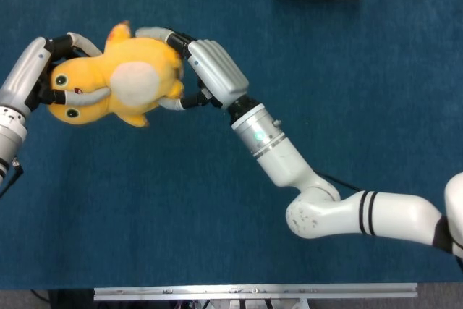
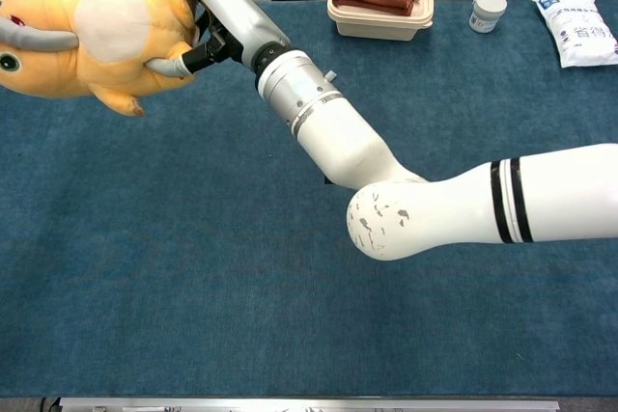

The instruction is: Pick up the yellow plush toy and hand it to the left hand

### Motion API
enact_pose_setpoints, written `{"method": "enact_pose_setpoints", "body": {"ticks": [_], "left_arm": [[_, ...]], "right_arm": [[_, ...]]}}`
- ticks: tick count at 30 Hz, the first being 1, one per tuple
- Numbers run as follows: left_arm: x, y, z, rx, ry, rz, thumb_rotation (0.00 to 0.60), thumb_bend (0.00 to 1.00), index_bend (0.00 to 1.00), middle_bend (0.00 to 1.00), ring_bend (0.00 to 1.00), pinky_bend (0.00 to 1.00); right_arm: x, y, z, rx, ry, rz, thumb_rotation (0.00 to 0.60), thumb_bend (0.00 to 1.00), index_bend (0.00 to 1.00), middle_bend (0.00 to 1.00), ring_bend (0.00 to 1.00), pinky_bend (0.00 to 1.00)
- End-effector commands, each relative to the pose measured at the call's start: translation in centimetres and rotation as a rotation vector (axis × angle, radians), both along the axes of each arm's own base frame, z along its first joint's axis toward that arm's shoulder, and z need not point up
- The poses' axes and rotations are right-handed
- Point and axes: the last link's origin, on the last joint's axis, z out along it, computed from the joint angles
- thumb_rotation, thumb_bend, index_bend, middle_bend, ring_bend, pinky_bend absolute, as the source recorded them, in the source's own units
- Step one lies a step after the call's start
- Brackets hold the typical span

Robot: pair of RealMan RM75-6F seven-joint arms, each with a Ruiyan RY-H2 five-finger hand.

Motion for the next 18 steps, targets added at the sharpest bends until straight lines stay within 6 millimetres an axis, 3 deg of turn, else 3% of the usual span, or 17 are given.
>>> {"method": "enact_pose_setpoints", "body": {"ticks": [1,5,18], "left_arm": [[-0.4,0.1,0.3,0.0,-0.001,0.001,0.6,0.22,0.49,0.44,0.47,0.82],[-0.9,0.1,0.7,0.003,-0.002,0.002,0.6,0.22,0.49,0.44,0.47,0.82],[-2.7,0.1,1.8,0.031,0.011,0.007,0.6,0.22,0.49,0.44,0.47,0.82]], "right_arm": [[-0.6,-0.1,0.7,0.018,0.022,0.009,0.6,0.29,0.0,0.05,0.04,0.14],[-1.4,0.1,1.8,0.024,0.061,0.029,0.6,0.24,0.0,0.01,0.0,0.1],[-7.6,1.2,7.1,-0.02,0.18,0.016,0.6,0.23,0.0,0.0,0.0,0.09]]}}
